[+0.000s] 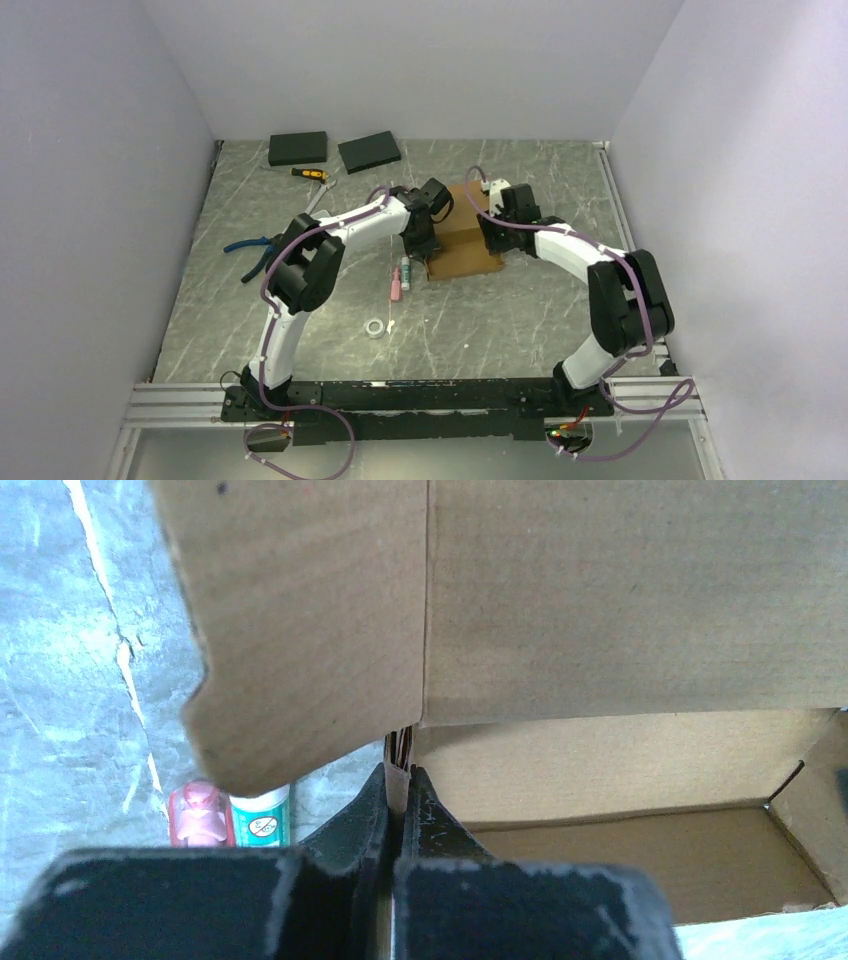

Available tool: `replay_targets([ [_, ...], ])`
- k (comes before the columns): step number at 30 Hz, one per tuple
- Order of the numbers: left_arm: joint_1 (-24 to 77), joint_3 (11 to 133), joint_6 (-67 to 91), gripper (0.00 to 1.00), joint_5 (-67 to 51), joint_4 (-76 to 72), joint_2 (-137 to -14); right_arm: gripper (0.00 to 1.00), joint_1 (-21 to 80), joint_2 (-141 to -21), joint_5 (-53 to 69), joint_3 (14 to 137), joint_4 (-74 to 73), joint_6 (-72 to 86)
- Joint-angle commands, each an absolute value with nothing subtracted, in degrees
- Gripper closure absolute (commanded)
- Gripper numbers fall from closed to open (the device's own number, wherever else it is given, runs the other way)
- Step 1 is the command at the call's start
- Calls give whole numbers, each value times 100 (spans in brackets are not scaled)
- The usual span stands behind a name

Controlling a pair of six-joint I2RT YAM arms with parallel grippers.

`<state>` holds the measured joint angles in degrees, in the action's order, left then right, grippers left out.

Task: Fold the paper box

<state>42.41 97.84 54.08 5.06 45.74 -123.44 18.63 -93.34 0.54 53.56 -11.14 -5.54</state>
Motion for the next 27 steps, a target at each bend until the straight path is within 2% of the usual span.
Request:
replay_targets([
  [1, 4248, 10083, 5371, 97, 677, 4613, -12328, 47, 1648, -8751, 834, 5311, -1003, -503],
  [8, 4257, 10059, 5396, 95, 652, 4578, -12322, 48, 1630, -8974, 694, 5343, -1010, -387],
  [14, 4250, 10121, 5390, 95, 610, 4576, -12398, 55, 1715, -9271, 259, 5396, -1060, -440],
  [16, 4256, 10184, 5361, 100, 622, 4610, -12453, 58, 1751, -9363, 160, 5409, -1080, -464],
  [17, 4261, 10224, 5354, 100, 657, 4652, -12485, 62, 1764, -9390, 146, 5420, -1090, -473],
  [19, 4257, 10317, 5353, 100, 756, 4770, -12566, 65, 1775, -9402, 163, 5415, -1098, -466],
  [22, 4262, 10473, 5334, 100, 970, 4922, -12652, 61, 1776, -9310, 356, 5411, -1093, -432],
  [27, 4283, 10932, 5187, 100, 1256, 5281, -12879, 42, 1723, -9027, 604, 5423, -1135, -446],
])
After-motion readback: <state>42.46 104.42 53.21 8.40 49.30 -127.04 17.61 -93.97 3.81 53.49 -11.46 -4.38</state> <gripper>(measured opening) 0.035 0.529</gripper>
